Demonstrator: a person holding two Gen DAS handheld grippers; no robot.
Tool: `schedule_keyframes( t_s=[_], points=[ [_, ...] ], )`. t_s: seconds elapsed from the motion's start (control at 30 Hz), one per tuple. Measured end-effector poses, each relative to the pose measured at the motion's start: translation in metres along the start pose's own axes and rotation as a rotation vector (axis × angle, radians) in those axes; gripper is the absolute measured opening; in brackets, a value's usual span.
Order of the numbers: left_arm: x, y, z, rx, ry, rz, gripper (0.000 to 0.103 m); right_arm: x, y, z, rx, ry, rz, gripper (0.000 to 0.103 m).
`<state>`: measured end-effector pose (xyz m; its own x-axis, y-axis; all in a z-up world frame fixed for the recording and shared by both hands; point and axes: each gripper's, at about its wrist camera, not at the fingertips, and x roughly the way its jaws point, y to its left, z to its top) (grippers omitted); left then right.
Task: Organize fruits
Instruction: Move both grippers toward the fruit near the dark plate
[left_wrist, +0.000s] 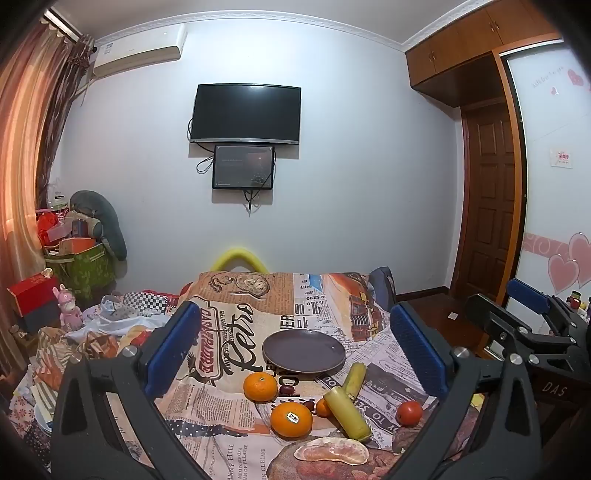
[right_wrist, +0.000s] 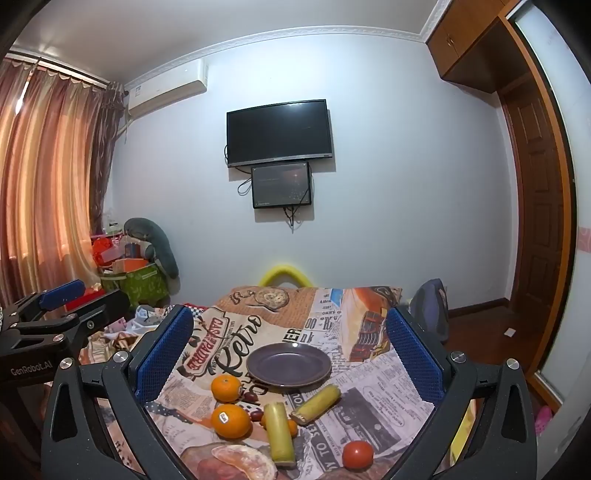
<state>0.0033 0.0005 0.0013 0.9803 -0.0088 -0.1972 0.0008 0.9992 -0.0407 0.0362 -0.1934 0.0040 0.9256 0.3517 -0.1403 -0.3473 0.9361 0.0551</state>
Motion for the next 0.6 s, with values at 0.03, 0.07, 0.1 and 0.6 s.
schedule_keyframes(
  t_s=[0.03, 0.07, 0.1, 0.6],
  points=[
    [0.0, 0.0, 0.0, 0.001, 0.001, -0.001, 0.103, 0.0, 0.0, 0.0, 0.001, 0.002, -0.001, 0.103],
    [0.0, 0.0, -0.001, 0.002, 0.001, -0.001, 0.103, 0.0, 0.0, 0.0, 0.001, 0.002, -0.001, 0.103],
    [0.0, 0.0, -0.001, 0.004, 0.001, -0.002, 0.103, 0.0, 0.0, 0.0, 0.0, 0.002, -0.002, 0.103],
    [0.028, 0.012, -0.013, -0.02, 0.081, -0.014, 0.101, 0.02, -0.024, -0.016, 0.05, 0.144, -0.018, 0.103]
  ],
)
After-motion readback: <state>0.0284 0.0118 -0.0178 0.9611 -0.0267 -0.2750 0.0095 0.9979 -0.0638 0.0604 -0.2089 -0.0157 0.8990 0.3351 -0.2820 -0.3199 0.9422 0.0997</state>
